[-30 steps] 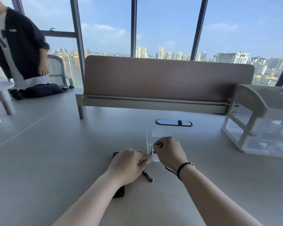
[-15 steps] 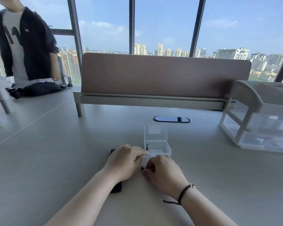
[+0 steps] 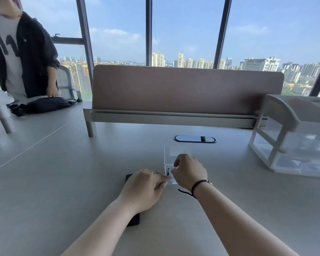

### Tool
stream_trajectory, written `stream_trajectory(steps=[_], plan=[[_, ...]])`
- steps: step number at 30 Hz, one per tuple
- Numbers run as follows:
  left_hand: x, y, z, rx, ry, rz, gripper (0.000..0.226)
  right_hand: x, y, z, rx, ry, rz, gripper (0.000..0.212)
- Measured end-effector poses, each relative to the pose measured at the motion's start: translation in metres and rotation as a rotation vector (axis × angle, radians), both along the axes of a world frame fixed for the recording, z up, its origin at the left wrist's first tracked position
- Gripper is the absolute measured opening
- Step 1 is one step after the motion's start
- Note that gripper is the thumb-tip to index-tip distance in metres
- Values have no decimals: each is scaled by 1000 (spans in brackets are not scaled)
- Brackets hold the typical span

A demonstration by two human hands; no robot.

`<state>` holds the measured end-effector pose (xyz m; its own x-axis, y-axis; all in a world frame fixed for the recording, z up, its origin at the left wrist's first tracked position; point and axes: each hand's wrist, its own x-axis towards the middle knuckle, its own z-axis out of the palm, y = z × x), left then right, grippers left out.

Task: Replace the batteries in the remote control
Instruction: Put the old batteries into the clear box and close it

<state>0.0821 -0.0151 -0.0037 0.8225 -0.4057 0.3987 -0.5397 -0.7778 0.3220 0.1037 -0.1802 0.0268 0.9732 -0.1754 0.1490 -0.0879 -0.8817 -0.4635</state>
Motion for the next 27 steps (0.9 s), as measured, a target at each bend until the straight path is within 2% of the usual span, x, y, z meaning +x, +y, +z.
stream_trajectory(steps=[4, 8, 11, 14, 16, 19, 21, 23, 27], plan=[[-2, 0, 3, 26, -19, -18, 37, 10, 7, -2, -48, -3, 15, 15], [-1, 0, 1, -2, 0, -16, 33, 5, -11, -6, 70, -34, 43, 16], [-2, -1, 2, -8, 9, -7, 31, 6, -22, 1, 254, -189, 25, 17], [-3, -1, 3, 0, 32, -4, 31, 17, -27, 18, 309, -400, -49, 21], [-4, -1, 4, 3, 29, -7, 31, 27, -25, 25, 254, -364, -23, 37], [-5, -1, 6, 22, 46, -3, 32, 39, -21, 26, 135, -125, 74, 62], [-6, -1, 6, 24, 64, -9, 34, 43, -21, 23, 44, 11, 132, 69], [-5, 0, 5, 26, 83, -12, 38, 43, -20, 22, -51, 36, 146, 66], [-2, 0, 2, 11, 90, -13, 43, 26, -16, 26, -163, -129, 129, 41]])
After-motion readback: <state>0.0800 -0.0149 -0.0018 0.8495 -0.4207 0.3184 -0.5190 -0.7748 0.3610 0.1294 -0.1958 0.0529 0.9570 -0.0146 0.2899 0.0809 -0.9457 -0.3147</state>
